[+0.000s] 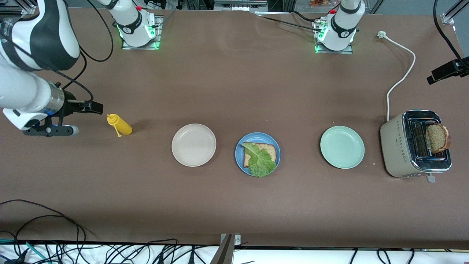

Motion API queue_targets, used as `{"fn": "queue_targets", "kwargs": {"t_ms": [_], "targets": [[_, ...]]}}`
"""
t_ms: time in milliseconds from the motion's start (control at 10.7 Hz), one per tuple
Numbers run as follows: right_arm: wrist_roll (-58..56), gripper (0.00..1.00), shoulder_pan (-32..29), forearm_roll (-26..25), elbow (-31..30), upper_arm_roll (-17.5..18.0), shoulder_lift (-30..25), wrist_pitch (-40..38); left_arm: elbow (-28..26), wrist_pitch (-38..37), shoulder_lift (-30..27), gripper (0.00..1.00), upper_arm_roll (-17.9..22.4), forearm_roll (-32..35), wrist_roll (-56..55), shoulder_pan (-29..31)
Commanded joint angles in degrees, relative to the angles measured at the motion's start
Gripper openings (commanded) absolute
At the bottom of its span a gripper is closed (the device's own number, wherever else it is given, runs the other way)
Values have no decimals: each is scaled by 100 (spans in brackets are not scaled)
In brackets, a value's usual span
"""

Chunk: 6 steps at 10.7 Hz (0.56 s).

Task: Make sandwich in blue plate with both arms
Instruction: 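Move the right gripper back toward the yellow squeeze bottle, then position the open right gripper beside the yellow squeeze bottle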

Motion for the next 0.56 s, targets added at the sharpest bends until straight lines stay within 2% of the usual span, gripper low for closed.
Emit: {"fn": "queue_targets", "kwargs": {"t_ms": [0,187,280,466], "targets": [[275,100,-366,-379,-1030,427,-800,793,86,-116,-12,100,-33,67,135,28],[284,100,-375,-269,-943,305,-800,926,86,-125,-12,100,-33,67,135,28],[284,100,-366,11,-881,208,-792,944,86,-125,-12,100,-33,67,135,28],[284,100,-366,84,-846,207,-800,944,86,-125,-12,100,-33,67,135,28]]}}
